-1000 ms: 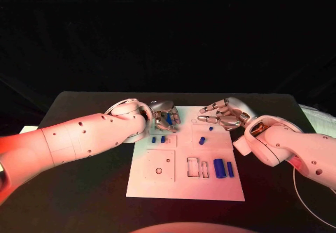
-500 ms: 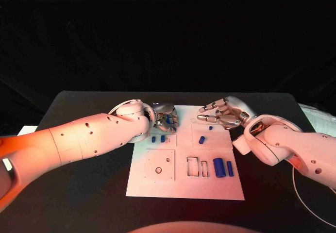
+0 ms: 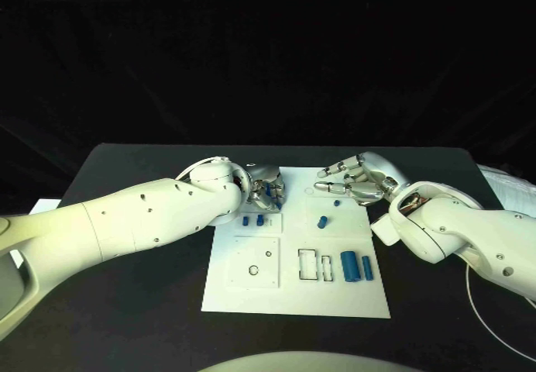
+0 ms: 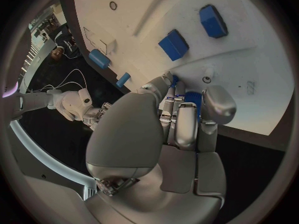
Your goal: Assemble the parts on the task board
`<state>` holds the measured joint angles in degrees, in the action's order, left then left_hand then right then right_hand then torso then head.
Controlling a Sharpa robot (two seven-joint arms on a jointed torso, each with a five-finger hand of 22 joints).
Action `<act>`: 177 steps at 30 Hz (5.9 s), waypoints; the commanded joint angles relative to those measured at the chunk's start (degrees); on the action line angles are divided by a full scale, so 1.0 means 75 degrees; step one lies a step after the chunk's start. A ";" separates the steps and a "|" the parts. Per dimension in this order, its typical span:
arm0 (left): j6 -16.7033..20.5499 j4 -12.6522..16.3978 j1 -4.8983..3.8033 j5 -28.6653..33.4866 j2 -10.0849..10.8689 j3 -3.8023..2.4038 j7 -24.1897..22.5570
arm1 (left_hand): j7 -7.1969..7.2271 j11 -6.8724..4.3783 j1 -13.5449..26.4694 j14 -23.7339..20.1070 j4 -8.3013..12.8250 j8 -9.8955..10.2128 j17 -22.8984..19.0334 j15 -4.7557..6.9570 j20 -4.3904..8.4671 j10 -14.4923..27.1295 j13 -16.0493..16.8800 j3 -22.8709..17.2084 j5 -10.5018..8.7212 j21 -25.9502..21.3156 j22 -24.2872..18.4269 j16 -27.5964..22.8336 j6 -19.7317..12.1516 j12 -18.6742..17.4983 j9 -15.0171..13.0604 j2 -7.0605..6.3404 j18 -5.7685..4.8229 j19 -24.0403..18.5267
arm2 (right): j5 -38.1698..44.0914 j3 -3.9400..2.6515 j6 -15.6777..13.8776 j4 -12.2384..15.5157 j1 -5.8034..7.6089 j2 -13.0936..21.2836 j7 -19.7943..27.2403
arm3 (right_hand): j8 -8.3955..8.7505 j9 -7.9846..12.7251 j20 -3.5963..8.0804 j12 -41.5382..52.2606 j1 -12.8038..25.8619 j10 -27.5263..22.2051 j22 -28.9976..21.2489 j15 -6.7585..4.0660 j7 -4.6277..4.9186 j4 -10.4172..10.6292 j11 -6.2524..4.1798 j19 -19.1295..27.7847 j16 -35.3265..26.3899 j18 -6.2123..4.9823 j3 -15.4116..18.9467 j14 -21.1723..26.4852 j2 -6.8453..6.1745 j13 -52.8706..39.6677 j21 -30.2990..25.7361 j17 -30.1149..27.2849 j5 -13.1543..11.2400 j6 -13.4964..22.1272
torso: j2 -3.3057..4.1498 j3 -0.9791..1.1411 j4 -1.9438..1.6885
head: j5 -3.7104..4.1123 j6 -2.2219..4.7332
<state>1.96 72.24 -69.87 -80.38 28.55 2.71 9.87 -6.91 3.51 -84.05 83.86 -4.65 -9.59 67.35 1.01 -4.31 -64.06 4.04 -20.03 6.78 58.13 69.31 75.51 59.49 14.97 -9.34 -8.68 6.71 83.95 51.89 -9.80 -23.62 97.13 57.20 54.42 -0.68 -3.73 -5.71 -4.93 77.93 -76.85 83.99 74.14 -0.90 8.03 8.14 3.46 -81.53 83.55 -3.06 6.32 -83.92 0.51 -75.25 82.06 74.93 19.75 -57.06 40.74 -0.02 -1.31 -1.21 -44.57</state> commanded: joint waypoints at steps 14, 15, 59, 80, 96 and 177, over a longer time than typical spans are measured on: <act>-0.0003 -0.0149 0.0118 -0.0041 -0.0143 0.0017 0.0571 | -0.0008 -0.0051 -0.0099 0.0245 0.0258 0.0026 -0.0107 0.0103 0.0082 -0.0352 0.0070 -0.0548 -0.0007 0.0072 0.0099 0.0044 0.0327 -0.0072 0.0065 0.0283 -0.0147 0.0264 | 0.0011 0.0000 0.0055 0.0067 -0.0003 -0.0009 0.0063 | -0.0017 -0.0009 -0.0014 -0.0019 -0.0049 0.0030 -0.0013 -0.0028 0.0017 -0.0051 -0.0043 0.0064 -0.0025 -0.0073 -0.0009 -0.0518 0.0035 -0.0984 -0.0028 0.0702 0.0040 -0.0020 | -0.0001 -0.0001 0.0003 | 0.0012 -0.0029; 0.0035 -0.0142 0.0120 -0.0034 -0.0137 0.0016 0.0563 | -0.0012 -0.0050 -0.0099 0.0246 0.0279 0.0032 -0.0117 0.0103 0.0083 -0.0363 0.0072 -0.0578 -0.0006 0.0058 0.0094 0.0042 0.0337 -0.0083 0.0071 0.0282 -0.0145 0.0261 | 0.0011 0.0000 0.0058 0.0068 -0.0003 -0.0009 0.0062 | -0.0017 -0.0009 -0.0014 -0.0019 -0.0049 0.0030 -0.0013 -0.0028 0.0017 -0.0051 -0.0043 0.0064 -0.0025 -0.0073 -0.0009 -0.0518 0.0035 -0.0984 -0.0028 0.0702 0.0040 -0.0020 | -0.0003 0.0001 0.0002 | 0.0013 -0.0031; 0.0353 0.1256 0.0035 0.1057 0.1633 -0.0359 0.0496 | -0.0154 0.0064 0.0310 0.0227 0.0599 0.0257 -0.0354 0.0012 0.0024 -0.0537 0.0059 -0.1244 -0.0023 0.0203 0.0264 0.0035 0.0526 -0.0663 0.0228 0.0056 -0.0172 0.0252 | 0.0012 0.0000 0.0117 0.0037 -0.0007 0.0022 0.0028 | -0.0020 -0.0010 -0.0016 -0.0016 -0.0077 0.0032 -0.0032 -0.0030 0.0018 -0.0061 -0.0044 0.0070 -0.0036 -0.0075 -0.0002 -0.0518 0.0060 -0.0983 -0.0046 0.0697 0.0223 -0.0022 | 0.0003 -0.0006 0.0003 | -0.0011 0.0100; 0.0232 0.0925 0.0066 0.0551 0.1348 -0.0326 0.0201 | -0.0140 0.0055 0.0354 0.0225 0.0604 0.0265 -0.0359 0.0017 0.0023 -0.0569 0.0063 -0.1248 -0.0028 0.0209 0.0274 0.0042 0.0547 -0.0690 0.0234 0.0024 -0.0170 0.0246 | 0.0015 0.0000 0.0147 0.0052 -0.0007 0.0017 -0.0008 | -0.0020 -0.0010 -0.0016 -0.0022 -0.0075 0.0029 -0.0042 -0.0030 0.0018 -0.0059 -0.0044 0.0076 -0.0039 -0.0078 0.0001 -0.0517 0.0060 -0.0979 -0.0052 0.0693 0.0228 -0.0022 | 0.0000 0.0005 -0.0001 | -0.0009 0.0095; -0.0015 0.0809 0.0072 0.0415 0.1137 -0.0291 0.0211 | -0.0108 0.0023 0.0376 0.0231 0.0637 0.0258 -0.0341 0.0039 0.0029 -0.0666 0.0086 -0.1274 -0.0029 0.0265 0.0321 0.0072 0.0614 -0.0707 0.0235 0.0019 -0.0174 0.0242 | 0.0056 0.0000 0.0139 0.0100 -0.0005 0.0080 -0.0043 | -0.0019 -0.0009 -0.0016 -0.0015 -0.0069 0.0033 -0.0033 -0.0029 0.0019 -0.0055 -0.0043 0.0070 -0.0032 -0.0076 0.0006 -0.0519 0.0060 -0.0983 -0.0048 0.0703 0.0238 -0.0021 | 0.0012 0.0002 0.0001 | 0.0027 0.0154; -0.0198 0.0733 0.0069 0.0908 0.1298 -0.0271 0.0562 | -0.0268 0.0193 0.0693 0.0087 0.0700 0.0815 -0.0599 -0.0099 -0.0096 -0.0237 0.0044 -0.1486 -0.0024 0.0093 0.0325 0.0056 -0.0543 -0.1312 0.0737 -0.0293 -0.0148 0.0093 | 0.0023 0.0001 -0.0011 -0.0090 -0.0007 0.0065 0.0032 | -0.0001 0.0010 -0.0018 -0.0977 -0.0070 -0.0456 -0.0411 -0.0025 0.0035 -0.0032 -0.0032 0.0272 -0.0416 -0.0157 0.0060 -0.0384 0.0052 -0.0391 -0.0268 0.0215 0.0270 0.0077 | -0.0019 -0.0009 0.0001 | 0.0021 0.0051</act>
<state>0.89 77.85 -69.34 -75.06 38.22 0.70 13.72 -8.98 4.99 -78.98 83.87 0.49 -3.61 62.91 0.59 -4.72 -66.09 4.44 -30.85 6.59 59.02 71.80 76.25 55.71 5.38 -3.85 -10.42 5.81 83.93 51.88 -9.80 -23.46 96.63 57.17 54.94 -0.94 -3.73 -5.69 -5.09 72.29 -77.27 81.32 71.30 -0.90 8.30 7.92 3.36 -79.83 80.84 -3.15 6.41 -83.92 0.94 -82.19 80.22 74.94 21.42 -56.78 40.68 -0.05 -1.29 -1.20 -44.19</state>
